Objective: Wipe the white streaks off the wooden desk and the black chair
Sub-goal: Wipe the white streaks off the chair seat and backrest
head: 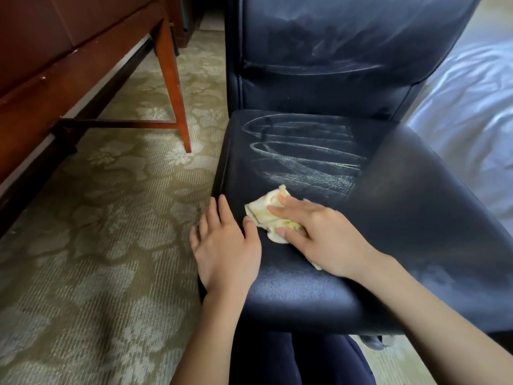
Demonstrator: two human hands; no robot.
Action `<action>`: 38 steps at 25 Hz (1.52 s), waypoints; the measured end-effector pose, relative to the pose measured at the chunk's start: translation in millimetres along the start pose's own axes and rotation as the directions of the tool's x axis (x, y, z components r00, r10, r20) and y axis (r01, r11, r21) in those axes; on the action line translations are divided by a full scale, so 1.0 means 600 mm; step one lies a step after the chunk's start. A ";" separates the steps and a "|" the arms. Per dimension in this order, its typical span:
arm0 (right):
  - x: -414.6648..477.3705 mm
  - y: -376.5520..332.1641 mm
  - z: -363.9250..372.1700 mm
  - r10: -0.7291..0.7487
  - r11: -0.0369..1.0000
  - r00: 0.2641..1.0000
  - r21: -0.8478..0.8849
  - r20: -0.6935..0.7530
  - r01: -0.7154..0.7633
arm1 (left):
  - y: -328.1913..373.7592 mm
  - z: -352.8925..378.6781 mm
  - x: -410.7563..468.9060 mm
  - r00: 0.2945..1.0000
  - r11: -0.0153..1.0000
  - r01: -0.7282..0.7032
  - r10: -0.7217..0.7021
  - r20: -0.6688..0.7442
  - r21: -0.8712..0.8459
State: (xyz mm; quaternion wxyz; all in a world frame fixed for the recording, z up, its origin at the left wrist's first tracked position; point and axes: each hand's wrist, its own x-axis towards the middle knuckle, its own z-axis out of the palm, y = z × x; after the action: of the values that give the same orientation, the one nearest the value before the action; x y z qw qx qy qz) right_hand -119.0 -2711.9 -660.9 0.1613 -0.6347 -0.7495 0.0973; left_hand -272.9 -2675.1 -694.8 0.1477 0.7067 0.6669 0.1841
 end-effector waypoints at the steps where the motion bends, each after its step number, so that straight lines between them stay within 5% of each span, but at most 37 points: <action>1: -0.018 0.006 0.001 0.005 1.000 1.000 -0.018 -0.004 -0.005 | 0.001 0.001 -0.001 1.000 1.000 0.001 -0.001 -0.001 0.005; 6: -0.023 0.011 0.005 -0.008 0.996 1.000 -0.091 -0.008 0.007 | 0.005 0.001 -0.004 1.000 0.999 -0.002 0.002 -0.006 0.032; 21: 0.258 0.006 0.019 0.128 0.955 0.990 -0.278 0.067 -0.104 | 0.004 0.000 0.003 0.997 0.999 -0.030 0.031 -0.074 0.012; 32: 0.060 0.011 -0.016 -0.044 0.984 0.997 -0.169 0.062 0.054 | -0.029 -0.014 0.068 0.998 0.998 -0.062 0.063 0.008 -0.026; 38: -0.044 0.045 -0.027 -0.166 0.922 0.985 -0.346 0.053 0.174 | -0.004 -0.022 0.094 0.996 0.975 -0.059 0.072 -0.057 0.213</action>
State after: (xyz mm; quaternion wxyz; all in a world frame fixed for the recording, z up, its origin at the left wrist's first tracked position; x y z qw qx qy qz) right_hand -84.3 -2734.0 -658.7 0.0454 -0.5847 -0.8088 -0.0442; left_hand -278.7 -2619.5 -680.3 0.0445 0.7338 0.6633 0.1397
